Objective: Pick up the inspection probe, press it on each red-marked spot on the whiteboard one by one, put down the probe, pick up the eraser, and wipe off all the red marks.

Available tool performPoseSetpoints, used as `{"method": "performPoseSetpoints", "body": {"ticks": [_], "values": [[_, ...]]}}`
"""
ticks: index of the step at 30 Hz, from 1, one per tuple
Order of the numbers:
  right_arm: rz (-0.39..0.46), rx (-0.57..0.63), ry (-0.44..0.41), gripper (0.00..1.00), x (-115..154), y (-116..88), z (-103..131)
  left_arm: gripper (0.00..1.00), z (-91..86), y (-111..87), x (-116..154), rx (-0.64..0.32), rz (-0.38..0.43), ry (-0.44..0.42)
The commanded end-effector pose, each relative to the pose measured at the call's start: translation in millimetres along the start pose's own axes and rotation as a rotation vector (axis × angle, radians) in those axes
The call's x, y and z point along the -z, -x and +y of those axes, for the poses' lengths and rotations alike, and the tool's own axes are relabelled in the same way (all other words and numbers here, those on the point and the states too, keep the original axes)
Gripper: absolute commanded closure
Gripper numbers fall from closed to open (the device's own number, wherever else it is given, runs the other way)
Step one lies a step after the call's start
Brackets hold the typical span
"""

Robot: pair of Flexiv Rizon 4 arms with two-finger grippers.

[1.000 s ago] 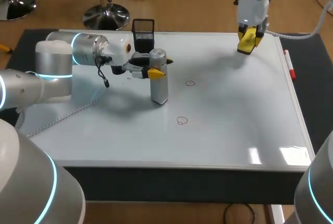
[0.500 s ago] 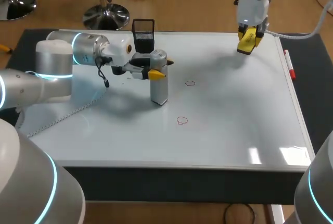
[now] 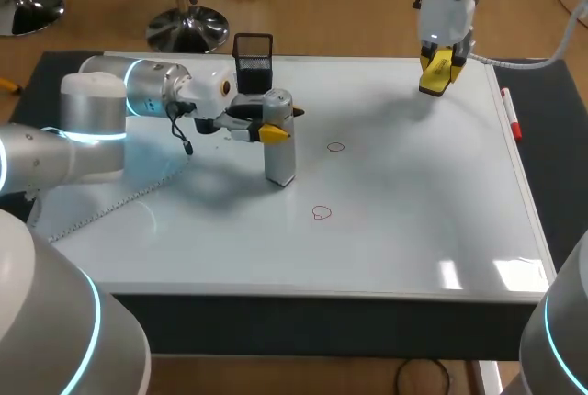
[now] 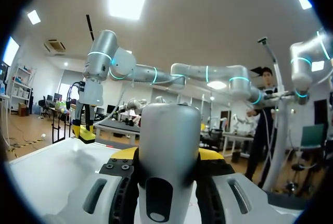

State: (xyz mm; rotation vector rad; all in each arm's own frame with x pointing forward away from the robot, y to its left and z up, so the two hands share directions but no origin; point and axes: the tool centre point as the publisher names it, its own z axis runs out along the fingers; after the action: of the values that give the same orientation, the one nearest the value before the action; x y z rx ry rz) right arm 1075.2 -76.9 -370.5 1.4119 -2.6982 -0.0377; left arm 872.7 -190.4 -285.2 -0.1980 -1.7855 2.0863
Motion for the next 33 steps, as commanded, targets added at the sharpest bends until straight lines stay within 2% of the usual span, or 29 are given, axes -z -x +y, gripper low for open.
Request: {"method": "performPoseSetpoints", "body": {"ticks": [1,8,14,19,33], "values": [[0.005,0.001,0.0,1.0,2,0,-1,1.0,2.0,-1.9,1,-0.007,-0.011,0.0],[0.005,0.001,0.0,1.0,2,0,-1,1.0,-22.6,-1.6,1,-0.04,-0.041,-0.012],[0.005,0.001,0.0,1.0,2,0,-1,1.0,-42.9,6.0,13,-0.059,-0.083,-0.02],[0.005,0.001,0.0,1.0,2,0,-1,1.0,-56.2,18.8,38,-0.078,-0.147,-0.015],[0.005,0.001,0.0,1.0,2,0,-1,1.0,-94.7,48.6,130,-0.157,-0.366,-0.003]]}}
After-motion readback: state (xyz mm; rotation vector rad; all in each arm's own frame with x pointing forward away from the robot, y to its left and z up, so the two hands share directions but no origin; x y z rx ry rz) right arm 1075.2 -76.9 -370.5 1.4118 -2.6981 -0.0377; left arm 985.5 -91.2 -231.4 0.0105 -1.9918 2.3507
